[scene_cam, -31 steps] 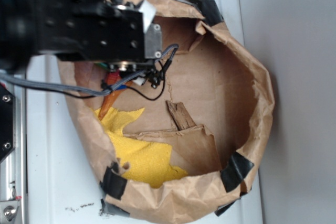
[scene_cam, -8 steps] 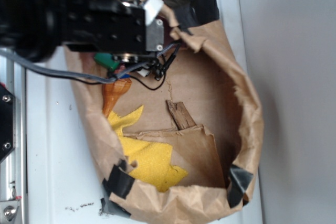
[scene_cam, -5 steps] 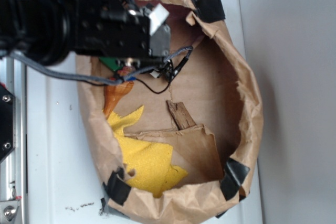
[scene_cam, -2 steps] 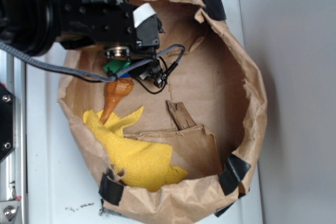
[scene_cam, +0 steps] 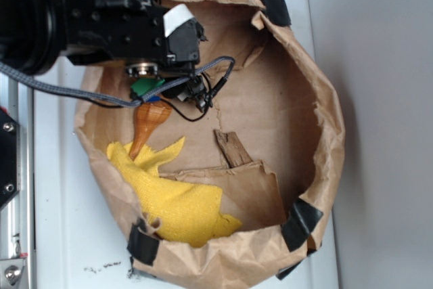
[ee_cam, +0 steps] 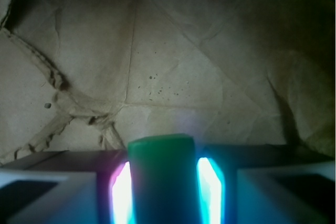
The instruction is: Grab the green block.
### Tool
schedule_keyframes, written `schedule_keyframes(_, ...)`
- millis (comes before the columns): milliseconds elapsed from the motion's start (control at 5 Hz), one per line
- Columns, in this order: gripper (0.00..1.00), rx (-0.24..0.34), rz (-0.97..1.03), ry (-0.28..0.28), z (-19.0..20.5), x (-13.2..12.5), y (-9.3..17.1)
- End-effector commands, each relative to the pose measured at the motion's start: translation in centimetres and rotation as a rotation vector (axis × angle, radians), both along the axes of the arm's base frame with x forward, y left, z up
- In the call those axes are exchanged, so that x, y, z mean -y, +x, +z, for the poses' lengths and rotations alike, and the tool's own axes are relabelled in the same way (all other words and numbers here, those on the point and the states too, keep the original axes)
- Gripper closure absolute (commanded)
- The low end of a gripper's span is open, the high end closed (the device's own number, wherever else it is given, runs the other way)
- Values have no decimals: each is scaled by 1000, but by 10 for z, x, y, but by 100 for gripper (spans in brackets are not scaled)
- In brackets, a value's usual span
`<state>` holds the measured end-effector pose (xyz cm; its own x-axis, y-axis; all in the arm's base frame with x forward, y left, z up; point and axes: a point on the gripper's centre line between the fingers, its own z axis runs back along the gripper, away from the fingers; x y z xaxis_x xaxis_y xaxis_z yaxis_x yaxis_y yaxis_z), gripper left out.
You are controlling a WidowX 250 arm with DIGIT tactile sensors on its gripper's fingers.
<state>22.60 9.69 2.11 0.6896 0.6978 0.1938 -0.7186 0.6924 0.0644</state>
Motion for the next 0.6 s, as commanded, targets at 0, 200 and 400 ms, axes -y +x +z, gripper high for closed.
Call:
schedule_keyframes(0, 100, 9, -89, -43, 74, 9, 17)
schedule_keyframes(200, 100, -19, -215, -6, 100, 34, 34)
schedule_keyframes(400, 100, 45, -381, -14, 122, 62, 31)
